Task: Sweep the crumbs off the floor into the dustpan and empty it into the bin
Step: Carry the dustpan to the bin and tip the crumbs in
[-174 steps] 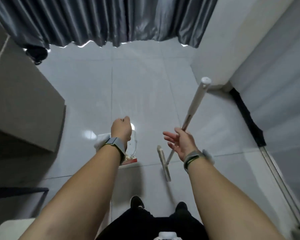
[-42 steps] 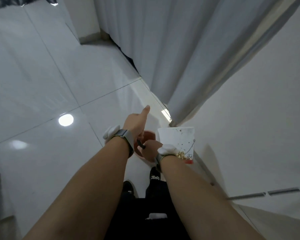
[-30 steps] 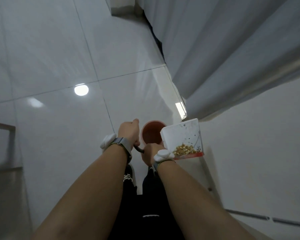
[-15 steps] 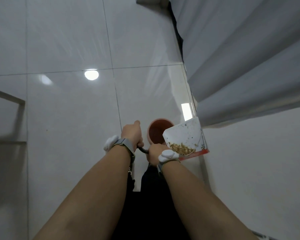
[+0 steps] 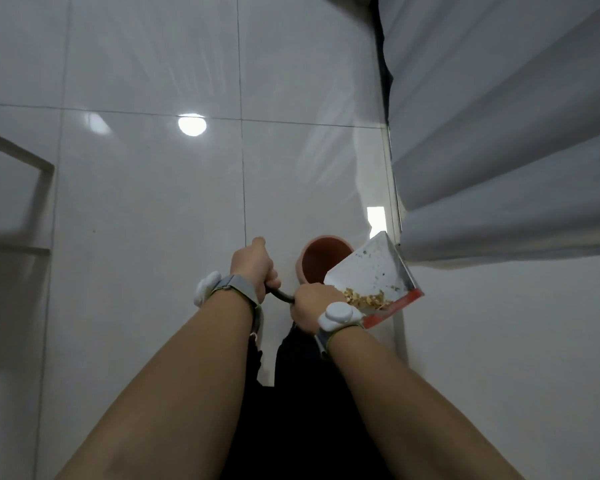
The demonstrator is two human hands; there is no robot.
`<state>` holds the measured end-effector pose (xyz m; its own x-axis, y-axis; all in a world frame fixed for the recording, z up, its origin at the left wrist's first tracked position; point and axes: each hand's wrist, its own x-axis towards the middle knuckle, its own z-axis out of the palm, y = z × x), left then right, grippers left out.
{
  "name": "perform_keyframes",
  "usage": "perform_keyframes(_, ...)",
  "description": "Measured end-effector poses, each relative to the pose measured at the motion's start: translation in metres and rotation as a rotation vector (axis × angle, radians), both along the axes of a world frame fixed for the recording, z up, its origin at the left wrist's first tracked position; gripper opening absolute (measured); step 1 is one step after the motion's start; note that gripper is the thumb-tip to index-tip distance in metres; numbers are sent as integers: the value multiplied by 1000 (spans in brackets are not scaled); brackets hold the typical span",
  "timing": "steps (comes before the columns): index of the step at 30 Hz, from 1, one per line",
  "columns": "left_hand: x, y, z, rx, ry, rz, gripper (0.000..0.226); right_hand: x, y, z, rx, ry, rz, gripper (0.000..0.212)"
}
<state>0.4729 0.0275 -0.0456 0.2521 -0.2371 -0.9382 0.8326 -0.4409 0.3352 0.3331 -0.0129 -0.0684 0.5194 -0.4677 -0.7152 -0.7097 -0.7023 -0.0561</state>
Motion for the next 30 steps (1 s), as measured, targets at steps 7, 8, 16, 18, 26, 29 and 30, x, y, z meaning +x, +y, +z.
perform_keyframes(7, -2, -11, -6, 60, -24, -49, 35, 4, -6, -1, 12, 23, -28, 21)
perform_keyframes(8, -3, -8, -9, 56, 3, -8, 35, 4, -7, -1, 9, 29, -14, 22)
perform_keyframes(16, 0, -5, -8, -26, 184, 100, 40, 6, -17, 1, 7, 65, 19, 19)
perform_keyframes(18, -3, -10, -5, -7, 139, 67, 39, 6, -22, 2, 19, 83, -7, 21)
perform_keyframes(26, 16, -12, 2, -84, 238, 156, 41, 12, -28, 9, -88, -4, 7, 19)
perform_keyframes(29, 5, -6, 2, -100, 269, 107, 39, 5, -24, 6, -48, 72, -37, 20)
perform_keyframes(30, 1, -5, 1, -89, 241, 98, 37, 4, -22, 4, -51, 75, -48, 20)
